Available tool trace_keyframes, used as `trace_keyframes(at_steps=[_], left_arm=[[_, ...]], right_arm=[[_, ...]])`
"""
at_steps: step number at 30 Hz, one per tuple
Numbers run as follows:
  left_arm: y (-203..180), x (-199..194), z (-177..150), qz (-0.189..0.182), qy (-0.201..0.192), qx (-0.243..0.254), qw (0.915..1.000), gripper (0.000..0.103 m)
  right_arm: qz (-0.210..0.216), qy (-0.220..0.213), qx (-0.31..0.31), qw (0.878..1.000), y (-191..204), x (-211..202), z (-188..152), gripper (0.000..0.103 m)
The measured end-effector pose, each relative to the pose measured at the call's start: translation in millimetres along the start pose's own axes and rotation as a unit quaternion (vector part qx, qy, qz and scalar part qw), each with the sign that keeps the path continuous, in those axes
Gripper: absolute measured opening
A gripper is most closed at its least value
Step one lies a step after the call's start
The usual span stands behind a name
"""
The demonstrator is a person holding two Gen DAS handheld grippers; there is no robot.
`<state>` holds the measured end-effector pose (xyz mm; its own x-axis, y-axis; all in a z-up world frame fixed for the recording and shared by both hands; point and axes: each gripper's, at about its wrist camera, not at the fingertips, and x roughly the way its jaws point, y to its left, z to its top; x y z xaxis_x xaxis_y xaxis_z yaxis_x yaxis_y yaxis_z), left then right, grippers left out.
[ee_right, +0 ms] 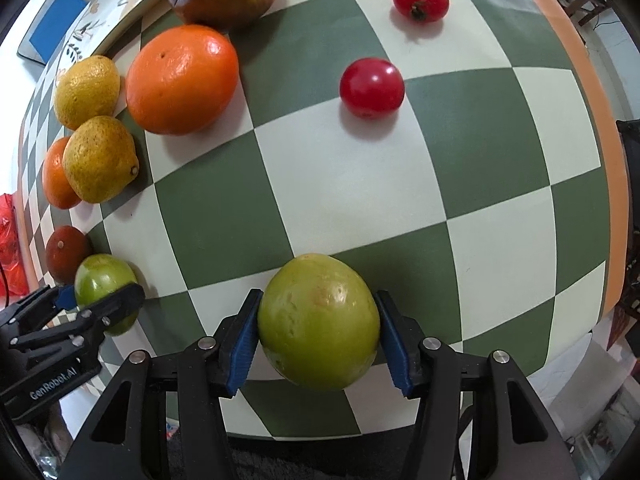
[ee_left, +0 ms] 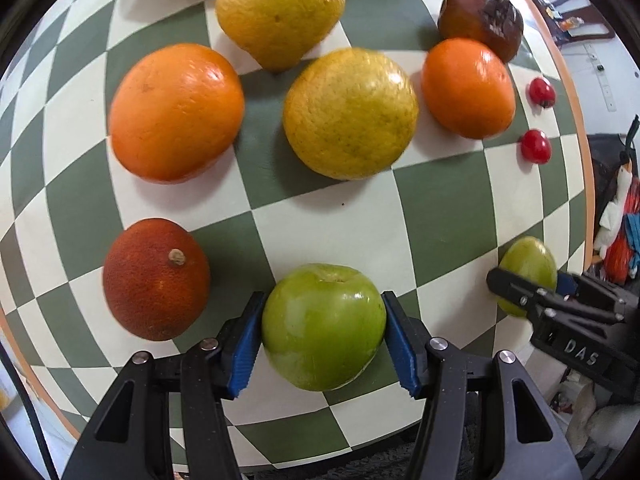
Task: Organize fruits
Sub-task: 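Grasp the large green apple with the right tool while the left tool grasps the other green apple, then carry both green apples onto the floral plate and open both tools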
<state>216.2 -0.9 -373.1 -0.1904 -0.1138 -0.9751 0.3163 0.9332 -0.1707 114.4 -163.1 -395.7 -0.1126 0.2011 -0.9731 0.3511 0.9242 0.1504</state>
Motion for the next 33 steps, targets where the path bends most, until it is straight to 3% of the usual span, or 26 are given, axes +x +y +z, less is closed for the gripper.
trace_keyframes(at_steps=[3, 7, 10, 14, 18, 22, 28, 33], left_arm=[[1.7, -18.3, 1.7, -0.018, -0.015, -0.022, 0.9995, 0.054], [9.9, -71.8, 13.0, -0.052, -0.061, -0.058, 0.9951, 0.054], [18.6, -119.7, 44.0, -0.062, -0.105, -0.086, 0.9889, 0.054], [31.7, -150.7, 103.0, -0.042, -0.139, -0.124, 0.9816, 0.054], [54.8, -137.7, 171.0, -0.026, -0.134, -0.165, 0.9767, 0.054], [86.3, -111.9, 222.9, -0.049, -0.102, -0.211, 0.971, 0.054], [110.9, -91.2, 248.4, -0.066, -0.074, -0.251, 0.963, 0.054], [115.1, -83.4, 253.9, -0.054, -0.063, -0.252, 0.9643, 0.054]], right_arm=[[0.02, -0.006, 0.005, 1.0, -4.1, -12.4, -0.9, 0.057], [0.07, -0.033, -0.006, 0.997, -2.2, -56.9, 15.3, 0.057], [0.101, -0.067, -0.034, 0.992, 9.8, -99.1, 49.2, 0.057], [0.122, -0.093, -0.069, 0.986, 34.5, -133.3, 117.7, 0.057], [0.117, -0.099, -0.094, 0.984, 83.4, -126.4, 198.4, 0.058], [0.087, -0.09, -0.135, 0.983, 122.9, -106.2, 258.5, 0.058], [0.045, -0.073, -0.174, 0.981, 155.2, -72.3, 307.6, 0.058], [0.034, -0.067, -0.177, 0.981, 157.3, -66.6, 323.9, 0.058]])
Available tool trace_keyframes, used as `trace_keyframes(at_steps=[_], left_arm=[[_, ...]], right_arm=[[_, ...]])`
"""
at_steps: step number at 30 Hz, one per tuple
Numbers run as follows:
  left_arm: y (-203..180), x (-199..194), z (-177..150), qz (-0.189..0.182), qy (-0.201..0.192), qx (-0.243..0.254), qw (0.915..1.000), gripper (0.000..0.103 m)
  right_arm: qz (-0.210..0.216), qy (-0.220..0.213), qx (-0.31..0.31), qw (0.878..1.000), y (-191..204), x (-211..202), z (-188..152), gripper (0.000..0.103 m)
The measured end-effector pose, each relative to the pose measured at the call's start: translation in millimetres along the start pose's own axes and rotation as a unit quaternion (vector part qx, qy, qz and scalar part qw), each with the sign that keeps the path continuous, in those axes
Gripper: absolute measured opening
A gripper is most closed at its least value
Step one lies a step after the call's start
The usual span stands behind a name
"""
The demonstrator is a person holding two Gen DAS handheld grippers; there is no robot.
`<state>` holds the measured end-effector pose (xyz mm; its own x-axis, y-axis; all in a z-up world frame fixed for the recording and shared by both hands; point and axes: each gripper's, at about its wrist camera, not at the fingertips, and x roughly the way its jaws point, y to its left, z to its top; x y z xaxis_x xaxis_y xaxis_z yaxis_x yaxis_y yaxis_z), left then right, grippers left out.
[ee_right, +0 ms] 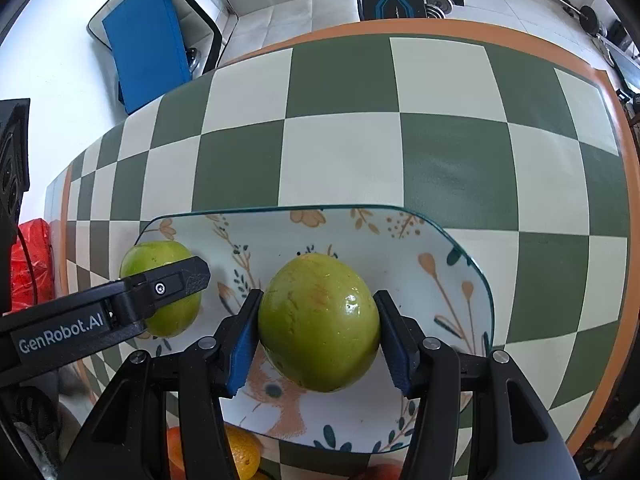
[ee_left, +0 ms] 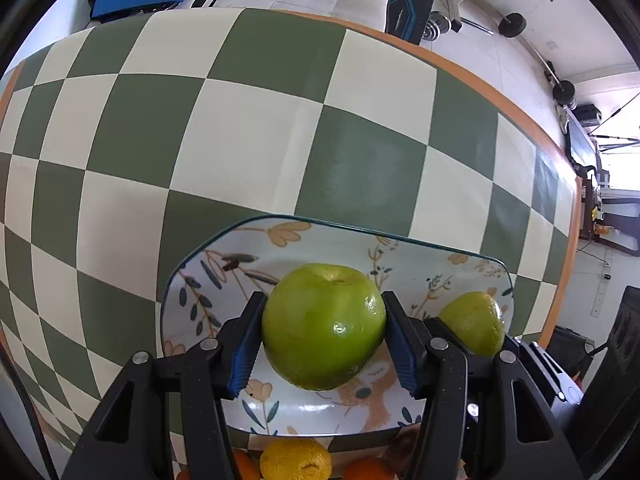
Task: Organize fruits
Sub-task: 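Carry both green apples onto the floral plate and open both tools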
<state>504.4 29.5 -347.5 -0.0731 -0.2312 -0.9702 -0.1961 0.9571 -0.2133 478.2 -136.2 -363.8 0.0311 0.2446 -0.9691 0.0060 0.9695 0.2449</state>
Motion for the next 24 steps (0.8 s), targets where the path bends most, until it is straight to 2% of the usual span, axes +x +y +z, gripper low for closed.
trace_keyframes(at_steps=[6, 7, 8, 10, 11, 13, 15, 16, 21, 24], left_arm=[[0.2, 8.4, -0.5, 0.014, 0.008, 0.006, 0.9999, 0.054], [1.8, 8.1, -1.2, 0.012, 0.007, 0.004, 0.9999, 0.061], [3.1, 7.4, -1.4, 0.008, 0.004, 0.002, 1.0, 0.08], [5.3, 1.5, -2.6, 0.008, -0.007, 0.001, 0.9999, 0.093], [5.4, -1.3, -2.7, 0.01, -0.014, 0.003, 0.9999, 0.093], [5.8, -9.4, -5.6, 0.017, -0.025, 0.007, 0.9995, 0.093], [5.5, -19.2, -11.9, 0.024, -0.036, 0.014, 0.999, 0.093], [5.4, -25.4, -16.5, 0.033, -0.047, 0.021, 0.9981, 0.093], [9.5, -53.4, -49.2, 0.099, -0.105, 0.048, 0.9883, 0.093], [14.5, -66.8, -73.8, 0.118, -0.13, 0.055, 0.9829, 0.093]], right_arm=[[-0.001, 0.015, 0.004, 1.0, 0.0, 9.3, 5.3, 0.059], [0.0, 0.015, 0.006, 1.0, -0.5, 9.9, 4.9, 0.062], [0.003, 0.013, 0.008, 1.0, -1.4, 9.2, 4.5, 0.069], [0.004, 0.007, 0.012, 1.0, -3.0, 4.2, 3.6, 0.078], [0.006, 0.004, 0.013, 1.0, -4.0, 0.6, 3.0, 0.082], [0.001, -0.001, 0.014, 1.0, -4.6, -7.1, 0.8, 0.085], [-0.015, -0.007, 0.008, 1.0, -3.3, -15.8, -4.4, 0.094], [-0.029, -0.012, 0.003, 1.0, -2.4, -21.0, -9.6, 0.096], [-0.074, -0.033, -0.012, 0.997, 4.0, -40.5, -36.4, 0.096], [-0.089, -0.049, -0.014, 0.995, 7.1, -54.6, -56.7, 0.096]])
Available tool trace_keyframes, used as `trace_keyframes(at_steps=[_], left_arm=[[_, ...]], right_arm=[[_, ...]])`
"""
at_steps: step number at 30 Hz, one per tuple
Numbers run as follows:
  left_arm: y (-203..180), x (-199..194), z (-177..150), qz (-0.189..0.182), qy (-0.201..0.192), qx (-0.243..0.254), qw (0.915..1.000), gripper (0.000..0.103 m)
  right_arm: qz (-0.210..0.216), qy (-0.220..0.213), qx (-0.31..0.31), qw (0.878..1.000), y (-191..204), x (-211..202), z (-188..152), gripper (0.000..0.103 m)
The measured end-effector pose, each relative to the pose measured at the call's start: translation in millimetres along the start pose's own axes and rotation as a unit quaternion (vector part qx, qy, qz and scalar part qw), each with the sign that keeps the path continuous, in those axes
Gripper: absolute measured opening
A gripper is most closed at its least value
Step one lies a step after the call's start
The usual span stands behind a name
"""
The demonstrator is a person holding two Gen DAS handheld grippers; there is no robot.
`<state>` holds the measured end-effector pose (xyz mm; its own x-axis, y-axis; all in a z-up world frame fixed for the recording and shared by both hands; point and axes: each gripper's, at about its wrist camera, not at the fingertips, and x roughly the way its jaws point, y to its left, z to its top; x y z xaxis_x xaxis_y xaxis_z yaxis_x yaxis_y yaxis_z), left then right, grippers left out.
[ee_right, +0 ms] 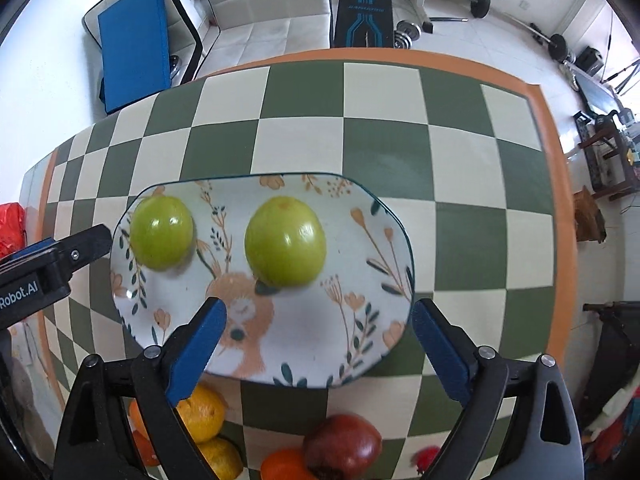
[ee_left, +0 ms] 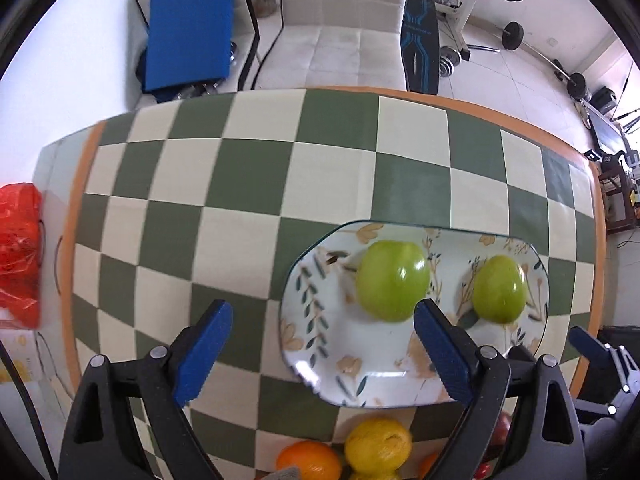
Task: Organize fruits
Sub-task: 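Carry both green apples onto the floral plate and open both tools, then grasp the orange with the right tool while the left tool grasps the brown-red fruit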
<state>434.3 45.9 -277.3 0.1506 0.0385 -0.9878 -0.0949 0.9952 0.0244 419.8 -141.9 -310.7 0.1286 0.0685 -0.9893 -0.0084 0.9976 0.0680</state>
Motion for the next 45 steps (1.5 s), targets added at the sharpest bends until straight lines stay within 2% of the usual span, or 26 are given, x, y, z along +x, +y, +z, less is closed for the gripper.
trace_keyframes(at_steps=[4, 15, 21, 30, 40, 42, 43, 45], left_arm=[[5.4, -27.3, -27.8, 0.009, -0.03, 0.009, 0.9995, 0.093], [10.9, -109.1, -78.3, -0.007, -0.1, 0.022, 0.9947, 0.093], [11.5, -144.1, -102.4, -0.019, -0.124, 0.03, 0.9916, 0.093], [13.5, -177.0, -136.6, -0.034, -0.145, 0.033, 0.9883, 0.093], [21.0, -185.4, -155.0, -0.038, -0.143, 0.03, 0.9885, 0.093], [24.2, -178.7, -153.2, -0.032, -0.136, 0.03, 0.9898, 0.095], [26.7, -173.1, -152.0, -0.029, -0.128, 0.029, 0.991, 0.1], [34.6, -158.3, -152.0, -0.023, -0.112, 0.022, 0.9932, 0.1]], right_arm=[[-0.013, -0.028, -0.003, 1.0, 0.2, -29.7, -21.8, 0.096], [-0.007, -0.092, 0.007, 0.996, 4.6, -114.0, -74.7, 0.096], [-0.007, -0.125, 0.011, 0.992, 4.1, -158.5, -104.8, 0.096], [0.0, -0.159, 0.018, 0.987, 4.7, -207.6, -142.6, 0.096], [0.011, -0.17, 0.034, 0.985, 8.5, -222.9, -165.9, 0.096], [0.027, -0.16, 0.045, 0.986, 4.5, -215.0, -168.3, 0.096], [0.031, -0.154, 0.049, 0.986, 2.8, -210.3, -169.4, 0.096], [0.042, -0.13, 0.06, 0.989, -3.2, -188.4, -170.9, 0.096]])
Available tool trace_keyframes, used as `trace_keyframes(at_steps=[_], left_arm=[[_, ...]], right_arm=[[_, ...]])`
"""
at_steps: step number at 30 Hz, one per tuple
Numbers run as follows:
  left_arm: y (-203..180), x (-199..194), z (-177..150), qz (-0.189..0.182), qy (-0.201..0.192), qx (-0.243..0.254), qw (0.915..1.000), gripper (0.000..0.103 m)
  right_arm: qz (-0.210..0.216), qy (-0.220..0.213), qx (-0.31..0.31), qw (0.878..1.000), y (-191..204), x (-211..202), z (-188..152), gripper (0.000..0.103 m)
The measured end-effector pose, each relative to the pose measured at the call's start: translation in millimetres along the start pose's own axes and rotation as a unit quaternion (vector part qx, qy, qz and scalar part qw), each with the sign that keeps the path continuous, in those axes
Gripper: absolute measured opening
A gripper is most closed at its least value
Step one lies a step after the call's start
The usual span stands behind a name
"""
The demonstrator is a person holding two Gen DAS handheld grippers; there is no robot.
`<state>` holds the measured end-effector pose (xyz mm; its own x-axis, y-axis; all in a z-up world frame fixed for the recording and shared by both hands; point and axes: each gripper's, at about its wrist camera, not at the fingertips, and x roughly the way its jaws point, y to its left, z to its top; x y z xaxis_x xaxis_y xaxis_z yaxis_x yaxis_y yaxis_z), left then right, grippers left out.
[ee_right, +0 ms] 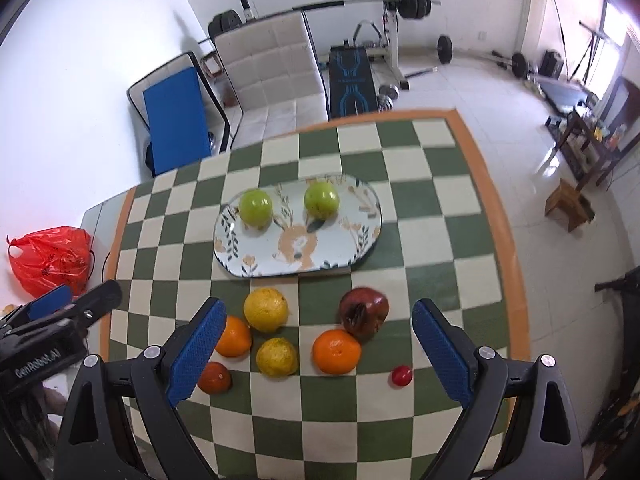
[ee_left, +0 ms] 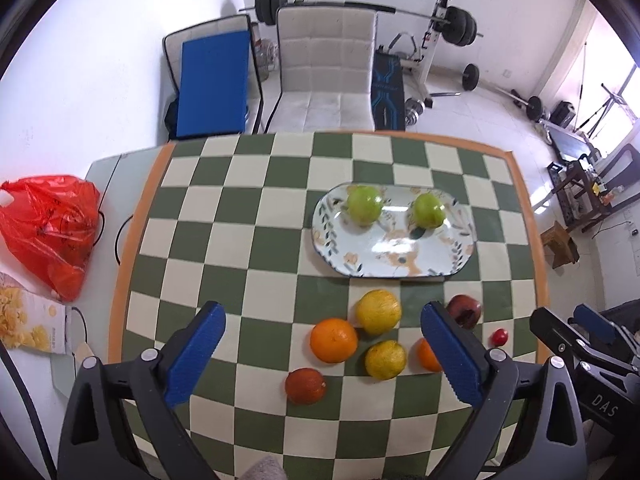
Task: Organize fruits
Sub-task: 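Grasp the orange with the right tool while the left tool grasps the brown-red fruit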
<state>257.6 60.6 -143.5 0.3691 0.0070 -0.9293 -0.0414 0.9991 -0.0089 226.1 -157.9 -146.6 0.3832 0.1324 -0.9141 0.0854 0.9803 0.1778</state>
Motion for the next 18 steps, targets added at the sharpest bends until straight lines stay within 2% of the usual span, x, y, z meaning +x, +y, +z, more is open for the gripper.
trace_keyframes(at_steps=[2, 5, 8, 10, 13, 14, 17, 18], left_arm=[[9.3, 18.6, -6.7, 0.01, 0.024, -0.007, 0.9996, 0.1], [25.0, 58.4, -24.0, 0.019, 0.082, -0.023, 0.9962, 0.1], [39.5, 104.3, -50.3, 0.017, 0.158, -0.047, 0.9862, 0.1], [44.5, 124.7, -66.9, 0.002, 0.19, -0.064, 0.9797, 0.1], [48.9, 157.3, -88.6, -0.023, 0.246, -0.097, 0.9643, 0.1], [48.7, 166.6, -94.5, -0.029, 0.258, -0.103, 0.9601, 0.095], [41.2, 185.4, -107.0, -0.039, 0.275, -0.101, 0.9554, 0.093], [37.2, 188.2, -108.9, -0.04, 0.275, -0.094, 0.9559, 0.092]], right_arm=[[0.003, 0.034, 0.013, 0.999, -9.1, 27.2, -8.3, 0.096], [0.015, 0.094, 0.038, 0.995, -25.6, 76.9, -25.2, 0.096], [0.022, 0.142, 0.064, 0.988, -39.8, 123.7, -42.3, 0.094], [0.027, 0.168, 0.079, 0.982, -47.3, 149.4, -52.4, 0.09], [0.027, 0.187, 0.09, 0.978, -52.5, 171.8, -60.4, 0.087], [0.025, 0.19, 0.09, 0.977, -52.6, 178.3, -61.0, 0.086], [0.021, 0.201, 0.086, 0.976, -50.3, 195.1, -62.7, 0.085], [0.02, 0.206, 0.083, 0.975, -48.7, 201.3, -63.3, 0.08]])
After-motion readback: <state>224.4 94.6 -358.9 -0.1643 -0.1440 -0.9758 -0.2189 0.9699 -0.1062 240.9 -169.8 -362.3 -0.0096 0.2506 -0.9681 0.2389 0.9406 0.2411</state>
